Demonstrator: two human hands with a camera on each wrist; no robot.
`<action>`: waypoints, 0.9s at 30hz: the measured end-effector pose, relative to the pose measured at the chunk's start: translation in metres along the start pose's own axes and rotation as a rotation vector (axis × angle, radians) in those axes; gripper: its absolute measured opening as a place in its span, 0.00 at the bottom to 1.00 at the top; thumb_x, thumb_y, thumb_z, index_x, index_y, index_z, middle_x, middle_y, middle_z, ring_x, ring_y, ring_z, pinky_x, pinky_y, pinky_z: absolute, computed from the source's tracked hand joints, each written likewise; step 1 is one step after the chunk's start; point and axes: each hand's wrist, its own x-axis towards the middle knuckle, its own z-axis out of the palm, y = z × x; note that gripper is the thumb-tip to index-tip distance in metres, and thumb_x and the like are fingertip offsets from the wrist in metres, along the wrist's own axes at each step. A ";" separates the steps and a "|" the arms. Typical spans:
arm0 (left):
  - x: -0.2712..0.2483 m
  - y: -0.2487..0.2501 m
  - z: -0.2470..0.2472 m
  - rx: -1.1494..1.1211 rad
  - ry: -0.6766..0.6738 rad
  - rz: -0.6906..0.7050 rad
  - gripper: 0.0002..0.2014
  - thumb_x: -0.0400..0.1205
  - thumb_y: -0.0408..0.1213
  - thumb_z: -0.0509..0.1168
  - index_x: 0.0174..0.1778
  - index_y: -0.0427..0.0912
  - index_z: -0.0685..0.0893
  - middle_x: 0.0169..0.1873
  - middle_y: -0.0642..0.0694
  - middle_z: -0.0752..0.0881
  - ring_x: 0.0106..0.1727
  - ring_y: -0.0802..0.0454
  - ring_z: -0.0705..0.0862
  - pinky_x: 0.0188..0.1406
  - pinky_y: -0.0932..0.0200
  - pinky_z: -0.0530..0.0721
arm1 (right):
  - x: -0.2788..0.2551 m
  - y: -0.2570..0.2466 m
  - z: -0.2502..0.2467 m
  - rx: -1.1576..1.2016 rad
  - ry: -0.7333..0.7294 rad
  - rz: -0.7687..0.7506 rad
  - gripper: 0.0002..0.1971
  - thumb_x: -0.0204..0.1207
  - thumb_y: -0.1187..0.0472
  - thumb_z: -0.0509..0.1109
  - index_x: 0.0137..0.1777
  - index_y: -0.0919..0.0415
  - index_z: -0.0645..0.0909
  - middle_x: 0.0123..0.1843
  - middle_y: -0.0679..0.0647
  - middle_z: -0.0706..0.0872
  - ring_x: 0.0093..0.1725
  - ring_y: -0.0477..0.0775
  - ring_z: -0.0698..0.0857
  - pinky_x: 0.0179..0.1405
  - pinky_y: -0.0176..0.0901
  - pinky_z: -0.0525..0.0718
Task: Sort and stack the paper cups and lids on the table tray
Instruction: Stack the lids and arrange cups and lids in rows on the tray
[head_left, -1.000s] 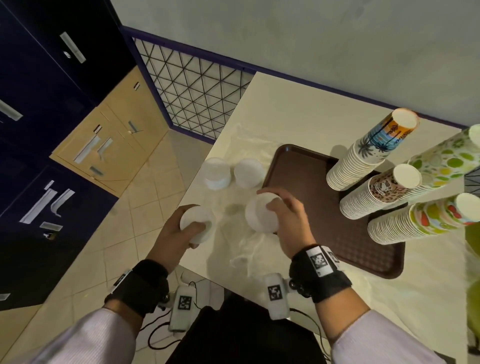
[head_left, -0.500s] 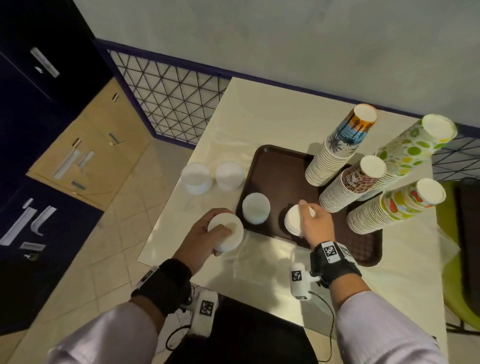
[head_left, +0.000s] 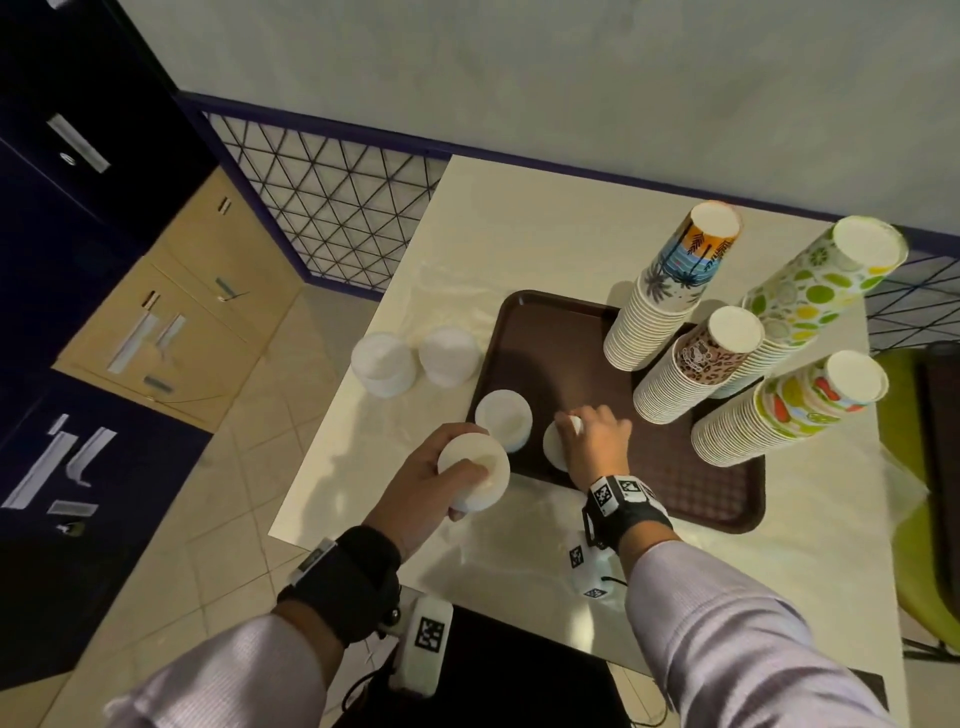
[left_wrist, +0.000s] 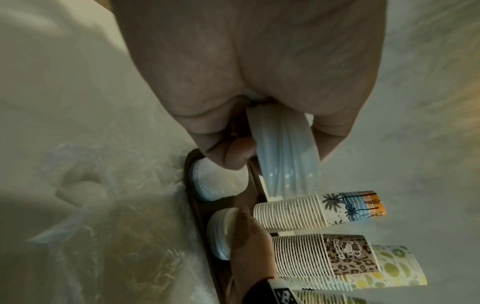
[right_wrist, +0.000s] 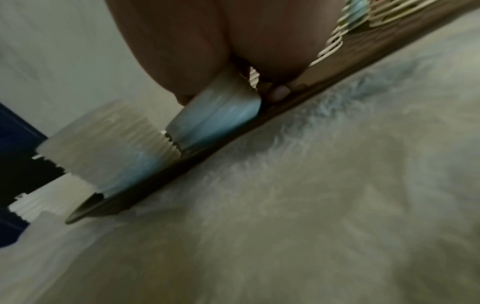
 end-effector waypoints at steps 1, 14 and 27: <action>0.000 0.000 0.001 0.000 -0.004 -0.002 0.27 0.66 0.52 0.70 0.64 0.60 0.84 0.61 0.48 0.82 0.56 0.42 0.80 0.33 0.60 0.79 | 0.001 0.004 0.003 -0.048 0.016 0.003 0.29 0.83 0.33 0.48 0.60 0.47 0.87 0.62 0.51 0.83 0.59 0.63 0.76 0.48 0.45 0.56; 0.016 -0.001 0.025 0.108 -0.032 -0.014 0.33 0.75 0.46 0.78 0.70 0.64 0.68 0.67 0.50 0.76 0.60 0.44 0.84 0.41 0.60 0.85 | -0.060 -0.034 -0.074 0.361 0.232 -0.228 0.14 0.87 0.60 0.61 0.42 0.47 0.81 0.42 0.39 0.79 0.48 0.53 0.75 0.50 0.48 0.69; 0.029 0.004 0.070 0.260 -0.083 0.032 0.34 0.75 0.52 0.81 0.71 0.58 0.69 0.60 0.53 0.83 0.58 0.51 0.88 0.57 0.47 0.93 | -0.085 -0.014 -0.089 0.821 -0.345 0.006 0.17 0.82 0.43 0.69 0.65 0.51 0.83 0.45 0.49 0.90 0.34 0.49 0.85 0.37 0.46 0.84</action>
